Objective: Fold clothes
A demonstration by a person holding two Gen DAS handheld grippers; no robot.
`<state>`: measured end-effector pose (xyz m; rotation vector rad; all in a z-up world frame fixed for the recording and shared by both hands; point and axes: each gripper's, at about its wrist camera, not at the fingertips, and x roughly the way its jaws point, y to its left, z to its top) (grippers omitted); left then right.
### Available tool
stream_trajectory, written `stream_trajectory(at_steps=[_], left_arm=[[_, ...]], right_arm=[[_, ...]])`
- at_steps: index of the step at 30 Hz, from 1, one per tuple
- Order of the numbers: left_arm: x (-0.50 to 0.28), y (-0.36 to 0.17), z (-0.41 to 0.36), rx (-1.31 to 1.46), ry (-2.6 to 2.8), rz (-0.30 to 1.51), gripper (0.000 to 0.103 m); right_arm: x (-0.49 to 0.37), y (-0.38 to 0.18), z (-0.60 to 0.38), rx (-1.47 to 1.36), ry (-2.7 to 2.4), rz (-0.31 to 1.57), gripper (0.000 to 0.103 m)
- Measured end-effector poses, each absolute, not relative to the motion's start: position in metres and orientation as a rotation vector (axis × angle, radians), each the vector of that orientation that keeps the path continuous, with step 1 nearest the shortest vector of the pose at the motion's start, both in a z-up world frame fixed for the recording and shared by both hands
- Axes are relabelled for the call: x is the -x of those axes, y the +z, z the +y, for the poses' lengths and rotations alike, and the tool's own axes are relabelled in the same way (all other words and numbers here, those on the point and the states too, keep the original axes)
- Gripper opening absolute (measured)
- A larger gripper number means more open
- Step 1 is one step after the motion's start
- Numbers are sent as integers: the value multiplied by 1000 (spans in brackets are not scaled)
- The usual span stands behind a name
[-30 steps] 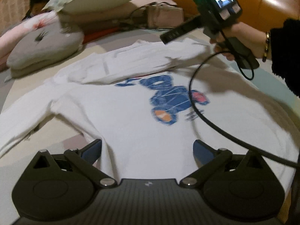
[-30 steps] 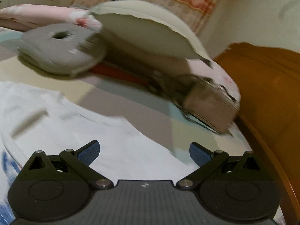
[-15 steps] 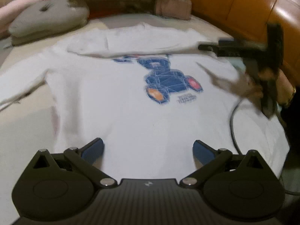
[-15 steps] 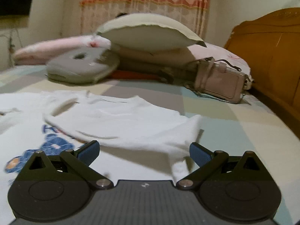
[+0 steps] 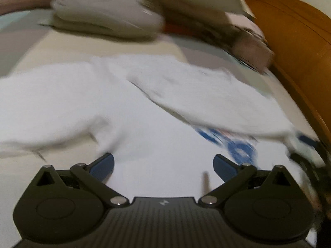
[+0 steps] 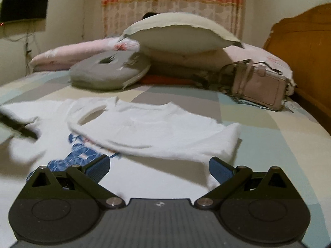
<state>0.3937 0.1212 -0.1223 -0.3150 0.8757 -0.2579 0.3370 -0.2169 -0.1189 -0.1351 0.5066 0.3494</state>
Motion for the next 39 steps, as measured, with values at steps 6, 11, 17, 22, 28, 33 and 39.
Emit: stream_trajectory(at_steps=[6,11,17,22,28,33,39], left_arm=[[-387,-85,125,284,-271,821,101],[-364,-94,128,328,-292,870,101],[-360,-118,143,504,-269,911,102],[-377,-121,157,680,-287,867,101],[-382,-80,190,708,-227,704,101],[-373,-82,163,520,-254,812,102],[-358,-112,125,340,-295,968,101]], right_arm=[[-333,-121,-204,184,387,504,103],[-334,-120,-210,150,383,506,103],[-338,-120,-214,116,380,520,103],[-339,-122,-213,121,388,528,103],[-340,-123,-213,122,392,537,103],[-339,-124,-210,124,414,546,103],[-337,-120,-209,61,516,586,103]])
